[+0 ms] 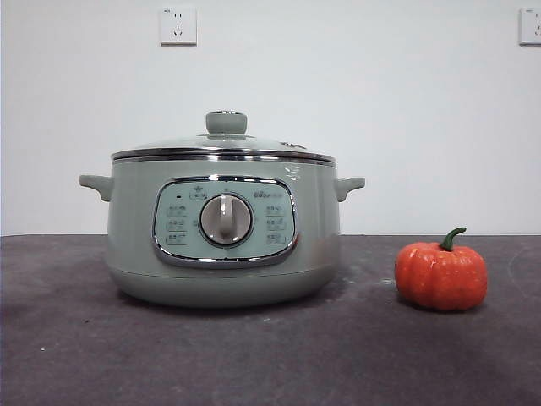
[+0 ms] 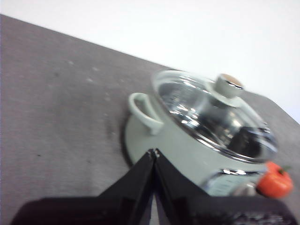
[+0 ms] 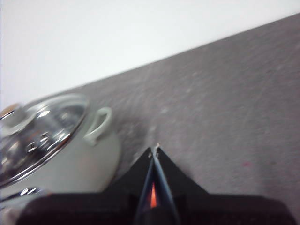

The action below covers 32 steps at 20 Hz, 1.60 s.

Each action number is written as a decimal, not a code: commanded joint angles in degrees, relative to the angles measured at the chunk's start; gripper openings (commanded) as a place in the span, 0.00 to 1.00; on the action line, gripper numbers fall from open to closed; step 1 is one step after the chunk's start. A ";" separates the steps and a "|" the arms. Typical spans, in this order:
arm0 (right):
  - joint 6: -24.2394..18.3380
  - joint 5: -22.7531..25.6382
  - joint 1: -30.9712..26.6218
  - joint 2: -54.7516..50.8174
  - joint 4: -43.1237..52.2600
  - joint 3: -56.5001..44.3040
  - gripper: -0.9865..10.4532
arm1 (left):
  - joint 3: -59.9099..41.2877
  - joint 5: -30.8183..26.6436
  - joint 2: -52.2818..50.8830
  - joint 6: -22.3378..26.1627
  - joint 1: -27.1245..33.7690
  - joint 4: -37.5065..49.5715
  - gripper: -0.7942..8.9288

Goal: Pick up the pumpkin,open the lid,put the pumpkin in the pot,close the lid

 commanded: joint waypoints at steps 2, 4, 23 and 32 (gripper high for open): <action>-4.48 -6.80 0.04 6.10 -4.83 7.10 0.08 | 6.67 3.54 4.44 5.27 0.13 -4.39 0.07; -6.58 -10.08 0.04 9.77 -9.01 11.37 0.08 | 10.67 5.70 7.54 8.37 0.13 -8.02 0.07; -25.90 -19.96 1.14 29.42 -42.62 40.04 0.10 | 29.57 17.20 21.16 25.07 0.00 -31.19 0.12; -23.78 -19.98 1.79 30.53 -42.60 40.04 0.75 | 29.59 17.00 21.16 24.28 0.02 -30.34 0.86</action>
